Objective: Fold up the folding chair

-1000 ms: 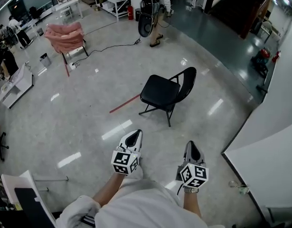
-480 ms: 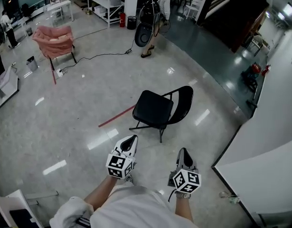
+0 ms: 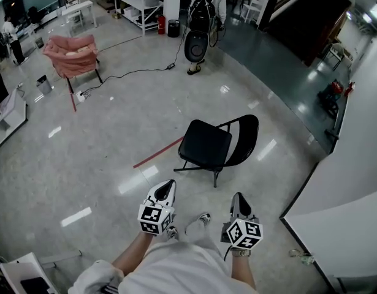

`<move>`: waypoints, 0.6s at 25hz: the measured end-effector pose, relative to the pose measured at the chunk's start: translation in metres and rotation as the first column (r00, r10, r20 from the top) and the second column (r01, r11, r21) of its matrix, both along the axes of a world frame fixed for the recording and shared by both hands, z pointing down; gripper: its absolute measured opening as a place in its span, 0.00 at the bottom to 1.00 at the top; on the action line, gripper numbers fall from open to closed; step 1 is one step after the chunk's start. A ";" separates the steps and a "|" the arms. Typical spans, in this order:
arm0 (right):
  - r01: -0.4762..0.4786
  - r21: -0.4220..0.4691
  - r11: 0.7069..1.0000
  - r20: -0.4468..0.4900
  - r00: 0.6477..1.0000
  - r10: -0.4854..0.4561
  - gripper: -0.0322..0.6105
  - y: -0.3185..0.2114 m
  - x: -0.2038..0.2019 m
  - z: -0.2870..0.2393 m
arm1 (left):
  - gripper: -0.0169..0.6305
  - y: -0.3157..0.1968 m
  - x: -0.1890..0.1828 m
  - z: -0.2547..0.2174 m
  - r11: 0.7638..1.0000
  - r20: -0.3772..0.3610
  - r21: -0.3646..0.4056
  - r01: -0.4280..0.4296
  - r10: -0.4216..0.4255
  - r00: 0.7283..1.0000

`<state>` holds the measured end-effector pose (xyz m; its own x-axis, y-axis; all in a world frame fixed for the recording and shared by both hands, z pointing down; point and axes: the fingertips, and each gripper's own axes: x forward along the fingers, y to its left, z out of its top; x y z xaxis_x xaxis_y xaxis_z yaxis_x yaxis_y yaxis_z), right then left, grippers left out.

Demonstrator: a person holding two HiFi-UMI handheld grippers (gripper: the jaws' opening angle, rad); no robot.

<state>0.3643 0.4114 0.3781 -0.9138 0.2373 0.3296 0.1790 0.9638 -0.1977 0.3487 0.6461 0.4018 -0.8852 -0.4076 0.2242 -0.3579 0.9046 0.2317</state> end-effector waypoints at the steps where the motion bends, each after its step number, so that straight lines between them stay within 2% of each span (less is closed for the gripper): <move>1: 0.006 0.002 1.000 -0.006 1.000 -0.006 0.05 0.001 -0.005 0.002 | 0.04 0.003 -0.003 0.001 1.000 -0.005 -0.001 0.012 -0.012 1.000; 7: 0.027 -0.006 1.000 -0.011 1.000 -0.027 0.05 -0.002 -0.050 0.010 | 0.04 0.009 -0.032 0.002 0.998 -0.016 -0.023 0.065 -0.066 0.998; 12: 0.066 -0.026 0.998 -0.012 0.998 -0.066 0.05 -0.005 -0.107 0.019 | 0.04 0.007 -0.079 -0.006 0.993 0.002 -0.064 0.100 -0.101 0.995; 15: 0.075 -0.050 0.996 -0.020 0.997 -0.076 0.05 -0.018 -0.140 0.026 | 0.04 -0.011 -0.110 -0.008 0.991 0.002 -0.090 0.099 -0.099 0.995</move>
<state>0.2245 0.3929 0.4041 -0.8853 0.3217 0.3359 0.2459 0.9367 -0.2491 0.2392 0.6352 0.3939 -0.9195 -0.2961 0.2586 -0.2649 0.9527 0.1490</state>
